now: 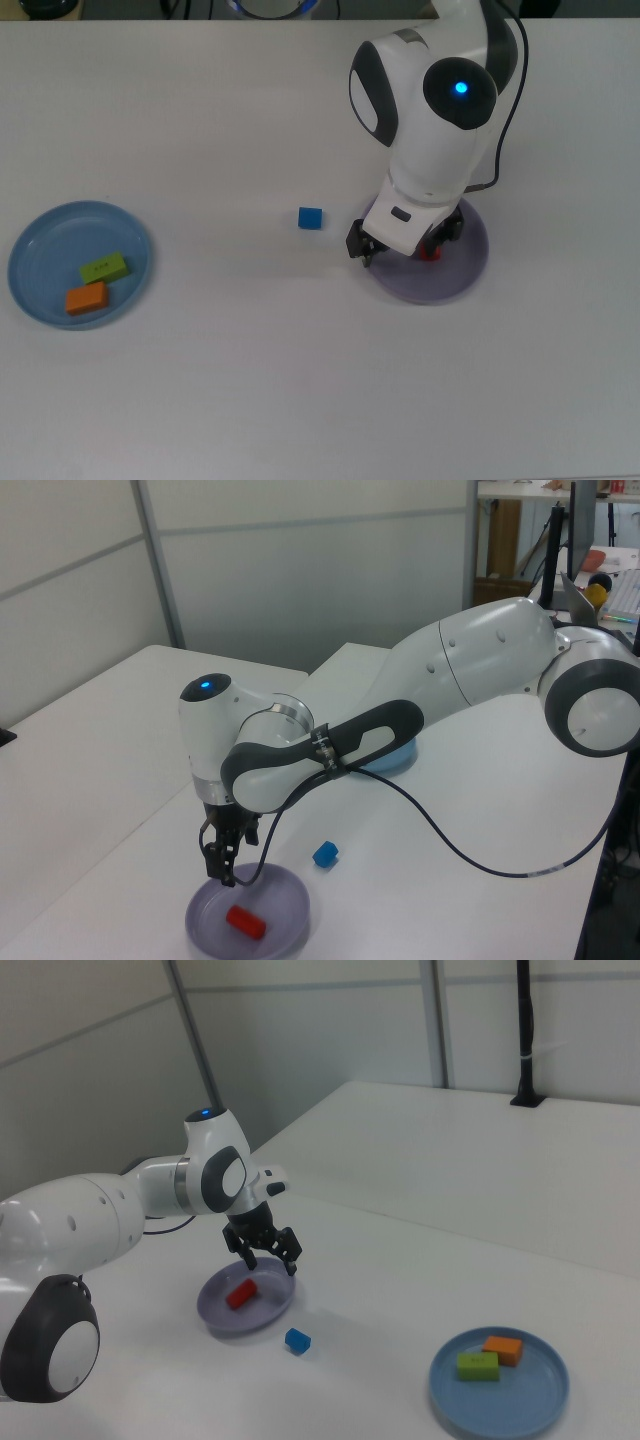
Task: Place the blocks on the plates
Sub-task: 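Carry the red block onto the lavender plate and release it, then move the gripper to the blue cube and grasp it, then place the blue cube on the lavender plate beside the red block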
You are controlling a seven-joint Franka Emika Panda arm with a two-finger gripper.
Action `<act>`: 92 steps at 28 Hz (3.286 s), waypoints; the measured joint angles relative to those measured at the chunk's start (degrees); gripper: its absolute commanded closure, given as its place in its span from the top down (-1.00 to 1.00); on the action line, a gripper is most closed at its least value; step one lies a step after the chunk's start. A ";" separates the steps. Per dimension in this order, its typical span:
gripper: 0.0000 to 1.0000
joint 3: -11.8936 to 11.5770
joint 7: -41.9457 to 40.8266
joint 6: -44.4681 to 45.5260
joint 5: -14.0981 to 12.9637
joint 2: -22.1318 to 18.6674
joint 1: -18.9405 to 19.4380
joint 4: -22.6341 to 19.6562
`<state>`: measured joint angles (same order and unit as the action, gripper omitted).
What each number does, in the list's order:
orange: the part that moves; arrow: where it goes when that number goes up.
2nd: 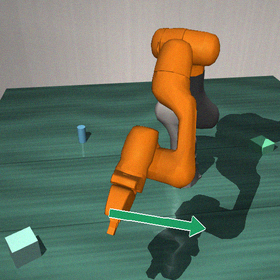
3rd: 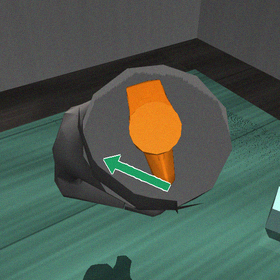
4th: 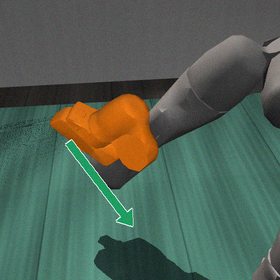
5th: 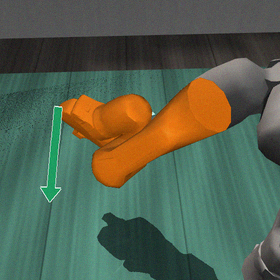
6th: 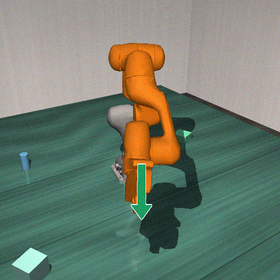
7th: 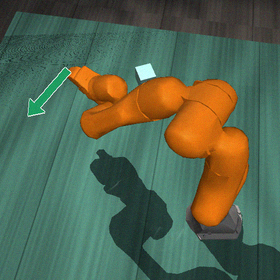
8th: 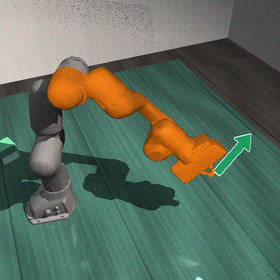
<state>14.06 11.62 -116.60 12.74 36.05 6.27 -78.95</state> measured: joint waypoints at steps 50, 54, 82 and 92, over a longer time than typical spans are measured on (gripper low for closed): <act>-1.00 -6.74 -6.47 17.56 2.83 -0.65 -1.82 -4.49; -1.00 -6.73 -6.47 17.56 2.83 -0.65 -1.82 -4.42; 1.00 -1.81 -7.07 9.91 1.10 -1.32 0.96 1.50; 1.00 -1.83 -7.03 9.85 1.11 -1.46 0.78 1.84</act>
<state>12.24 4.59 -106.75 13.85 34.59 7.05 -77.11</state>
